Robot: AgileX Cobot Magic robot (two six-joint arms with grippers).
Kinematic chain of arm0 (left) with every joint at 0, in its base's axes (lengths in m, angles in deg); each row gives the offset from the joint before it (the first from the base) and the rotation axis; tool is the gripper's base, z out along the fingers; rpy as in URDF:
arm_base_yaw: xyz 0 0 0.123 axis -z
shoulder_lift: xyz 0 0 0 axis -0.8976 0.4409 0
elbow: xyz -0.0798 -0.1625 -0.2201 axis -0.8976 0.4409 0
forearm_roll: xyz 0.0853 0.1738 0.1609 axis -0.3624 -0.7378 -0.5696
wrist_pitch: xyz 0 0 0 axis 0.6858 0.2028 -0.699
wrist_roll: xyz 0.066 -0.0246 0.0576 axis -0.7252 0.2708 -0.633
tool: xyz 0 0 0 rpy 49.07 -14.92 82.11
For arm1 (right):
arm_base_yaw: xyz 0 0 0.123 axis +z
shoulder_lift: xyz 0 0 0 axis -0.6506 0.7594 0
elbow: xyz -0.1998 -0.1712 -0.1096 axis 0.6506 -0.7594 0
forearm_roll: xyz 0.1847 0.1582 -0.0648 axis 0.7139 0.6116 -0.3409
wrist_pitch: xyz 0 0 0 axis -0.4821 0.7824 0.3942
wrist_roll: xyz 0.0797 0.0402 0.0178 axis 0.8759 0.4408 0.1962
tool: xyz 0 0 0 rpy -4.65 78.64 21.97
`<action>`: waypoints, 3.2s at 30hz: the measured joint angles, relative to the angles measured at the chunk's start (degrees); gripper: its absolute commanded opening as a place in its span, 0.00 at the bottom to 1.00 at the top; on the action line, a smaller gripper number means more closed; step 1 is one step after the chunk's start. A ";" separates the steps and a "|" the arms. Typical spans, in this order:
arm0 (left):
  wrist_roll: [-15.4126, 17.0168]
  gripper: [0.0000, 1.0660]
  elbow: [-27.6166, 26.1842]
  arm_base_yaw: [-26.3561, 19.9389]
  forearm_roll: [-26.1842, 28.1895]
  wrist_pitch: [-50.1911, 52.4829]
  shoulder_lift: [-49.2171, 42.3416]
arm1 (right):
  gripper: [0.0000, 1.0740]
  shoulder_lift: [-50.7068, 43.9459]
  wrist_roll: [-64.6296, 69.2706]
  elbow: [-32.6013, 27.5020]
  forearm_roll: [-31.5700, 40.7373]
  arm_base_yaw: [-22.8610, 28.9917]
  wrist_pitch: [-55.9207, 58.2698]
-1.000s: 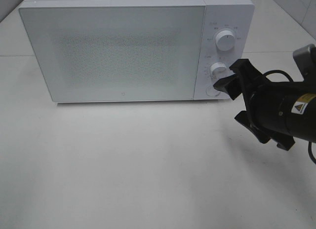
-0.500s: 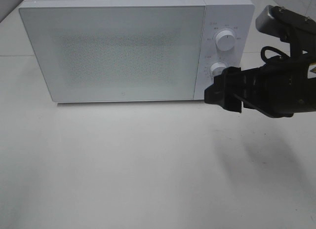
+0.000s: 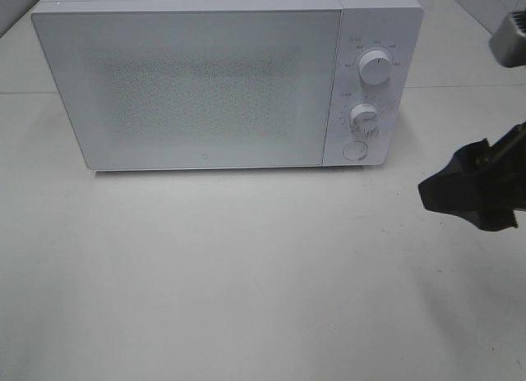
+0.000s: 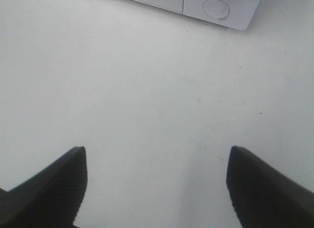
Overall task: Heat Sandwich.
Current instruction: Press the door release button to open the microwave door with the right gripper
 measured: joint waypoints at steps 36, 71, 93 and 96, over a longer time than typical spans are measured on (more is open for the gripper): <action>0.00 0.92 0.00 0.00 0.00 0.00 0.00 | 0.71 -46.52 -5.96 -6.02 -4.35 -18.28 27.16; 0.00 0.92 0.00 0.00 0.00 0.00 0.00 | 0.71 -50.19 -7.73 -5.16 -2.58 -20.63 21.43; 0.00 0.92 0.00 0.00 0.00 0.00 0.00 | 0.71 -26.41 -7.05 -5.16 -2.35 -20.63 -1.60; 0.00 0.92 0.00 0.00 0.00 0.00 0.00 | 0.71 -22.57 -6.82 -5.16 -2.35 -20.63 -5.61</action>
